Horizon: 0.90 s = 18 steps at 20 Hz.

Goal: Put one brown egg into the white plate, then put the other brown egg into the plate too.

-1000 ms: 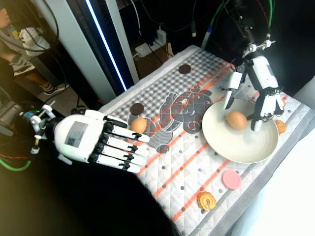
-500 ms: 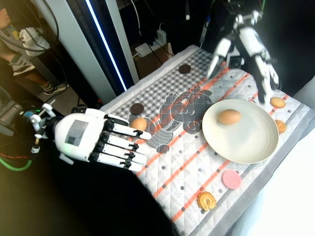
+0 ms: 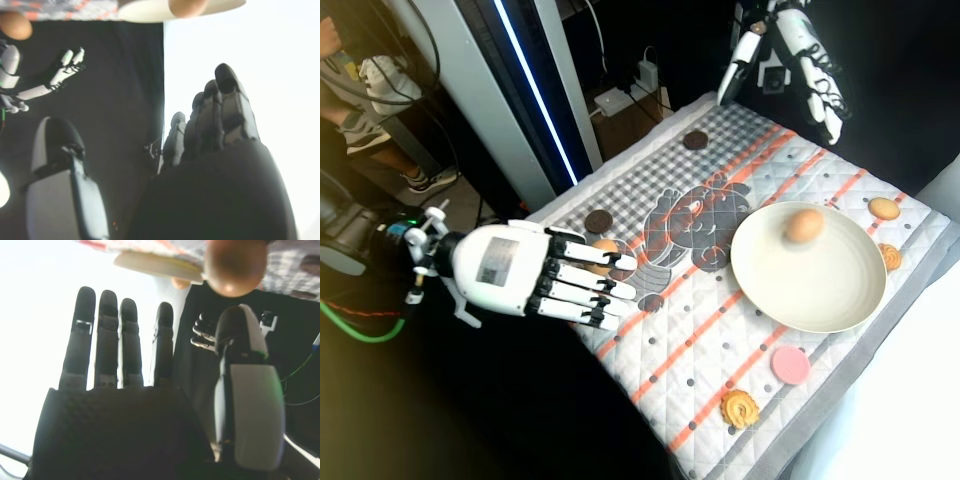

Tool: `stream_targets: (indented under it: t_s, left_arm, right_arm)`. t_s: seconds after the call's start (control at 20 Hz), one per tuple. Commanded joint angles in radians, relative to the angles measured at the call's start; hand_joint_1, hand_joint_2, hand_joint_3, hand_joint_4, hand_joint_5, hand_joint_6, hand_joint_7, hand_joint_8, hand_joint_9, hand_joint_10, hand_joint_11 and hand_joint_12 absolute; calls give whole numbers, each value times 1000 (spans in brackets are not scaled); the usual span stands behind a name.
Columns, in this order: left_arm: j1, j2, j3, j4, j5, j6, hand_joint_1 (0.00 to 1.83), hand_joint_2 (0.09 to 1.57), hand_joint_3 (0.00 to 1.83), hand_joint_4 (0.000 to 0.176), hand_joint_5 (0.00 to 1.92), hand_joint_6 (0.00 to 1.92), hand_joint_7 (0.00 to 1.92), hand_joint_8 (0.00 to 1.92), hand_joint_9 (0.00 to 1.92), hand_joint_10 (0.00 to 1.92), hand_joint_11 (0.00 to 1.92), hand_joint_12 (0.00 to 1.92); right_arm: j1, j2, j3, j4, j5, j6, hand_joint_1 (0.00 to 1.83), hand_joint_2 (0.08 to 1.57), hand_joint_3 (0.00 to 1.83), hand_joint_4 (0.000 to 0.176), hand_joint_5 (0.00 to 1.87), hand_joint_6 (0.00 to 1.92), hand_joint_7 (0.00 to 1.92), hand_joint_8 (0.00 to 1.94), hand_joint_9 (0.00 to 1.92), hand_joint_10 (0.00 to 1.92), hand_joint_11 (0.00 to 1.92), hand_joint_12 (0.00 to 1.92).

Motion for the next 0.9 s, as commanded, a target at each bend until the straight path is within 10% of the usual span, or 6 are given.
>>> stream_targets:
  t_s: [0.0, 0.35, 0.45, 0.5, 0.6, 0.85]
  left_arm:
    - [0, 8, 0, -12, -136, -8, 771, 860, 0, 176, 17, 6, 47, 6, 9, 3, 0, 1]
    - [40, -6, 1, -61, -145, -8, 752, 862, 0, 176, 2, 0, 78, 8, 52, 13, 37, 21]
    - [45, -7, 1, -67, -148, -8, 730, 880, 8, 176, 0, 0, 87, 8, 62, 13, 36, 26]
    - [45, -7, 2, -69, -148, -8, 729, 882, 8, 176, 0, 0, 87, 6, 63, 11, 29, 26]
    - [45, -7, 1, -71, -148, -8, 728, 890, 8, 176, 0, 0, 101, 9, 70, 11, 28, 31]
    - [61, -8, 1, -85, -156, -8, 698, 907, 0, 176, 0, 0, 126, 6, 112, 10, 0, 222]
  right_arm:
    - [15, -3, 8, 19, 91, 6, 763, 1015, 0, 141, 479, 9, 429, 10, 455, 12, 152, 833]
    - [77, -54, 41, -54, -13, 6, 890, 1016, 1, 0, 777, 4, 838, 40, 881, 105, 402, 1140]
    - [79, -57, 41, -58, -15, 6, 929, 1036, 1, 0, 915, 8, 997, 132, 789, 969, 526, 1430]
    - [79, -57, 41, -59, -15, 6, 1027, 1078, 6, 74, 1000, 721, 1048, 258, 798, 1191, 608, 1483]
    - [80, -56, 41, -61, -16, 6, 1144, 1109, 2, 0, 985, 955, 943, 1024, 915, 1433, 859, 1597]
    - [140, -43, 47, -92, -10, 6, 1251, 1116, 1, 0, 983, 782, 1000, 1181, 955, 1135, 836, 1474]
